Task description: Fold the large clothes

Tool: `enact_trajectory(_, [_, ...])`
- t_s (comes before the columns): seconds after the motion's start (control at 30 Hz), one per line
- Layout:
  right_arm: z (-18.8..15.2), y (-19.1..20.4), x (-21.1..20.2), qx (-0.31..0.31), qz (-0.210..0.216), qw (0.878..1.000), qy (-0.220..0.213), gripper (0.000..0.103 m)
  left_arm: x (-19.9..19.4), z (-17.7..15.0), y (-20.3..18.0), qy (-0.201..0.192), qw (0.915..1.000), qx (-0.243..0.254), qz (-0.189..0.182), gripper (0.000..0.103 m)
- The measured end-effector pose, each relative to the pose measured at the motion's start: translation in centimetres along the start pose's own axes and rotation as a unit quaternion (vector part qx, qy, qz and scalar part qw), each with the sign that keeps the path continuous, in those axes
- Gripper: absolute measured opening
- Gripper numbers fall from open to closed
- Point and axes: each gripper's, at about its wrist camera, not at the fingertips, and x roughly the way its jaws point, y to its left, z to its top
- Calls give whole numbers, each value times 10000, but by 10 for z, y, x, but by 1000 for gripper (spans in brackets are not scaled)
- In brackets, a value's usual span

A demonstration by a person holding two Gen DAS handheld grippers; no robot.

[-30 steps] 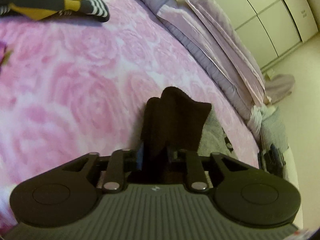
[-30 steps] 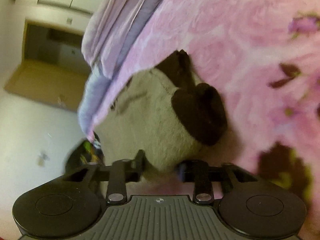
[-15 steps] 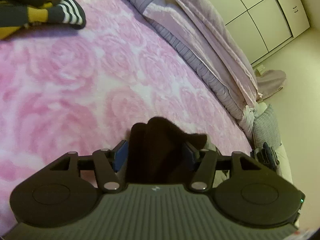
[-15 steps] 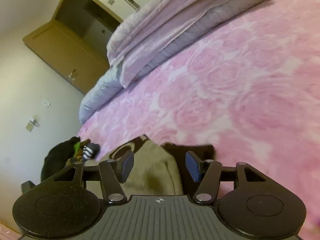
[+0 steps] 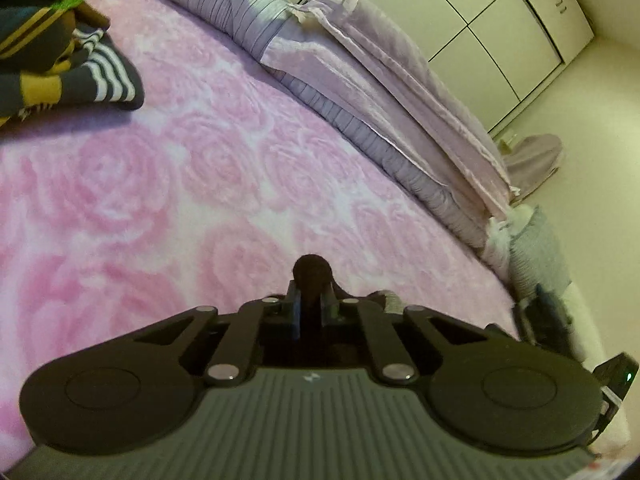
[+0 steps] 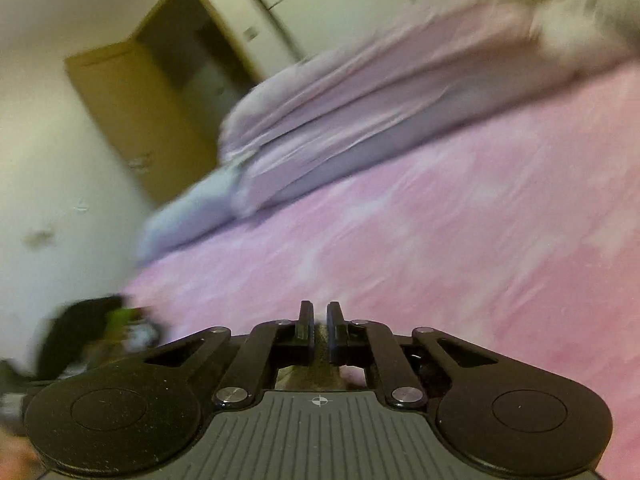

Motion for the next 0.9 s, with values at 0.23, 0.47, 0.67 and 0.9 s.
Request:
enact_trajectory(0.23, [-21, 13, 35, -613, -385, 9935, 881, 12, 17, -8, -11, 206, 9941, 817, 677, 20])
enact_trajectory(0.47, [10, -5, 2, 196, 597, 9929, 1011, 61, -11, 9, -12, 217, 9974, 548, 414, 46])
enact_trajectory(0.67, [-4, -4, 31, 329, 1028, 9840, 1420, 6, 13, 7, 12, 612, 9978, -226, 124, 14])
enact_trajectory(0.9, [-19, 20, 39, -887, -440, 9914, 861, 4, 25, -3, -10, 336, 9946, 762, 615, 9])
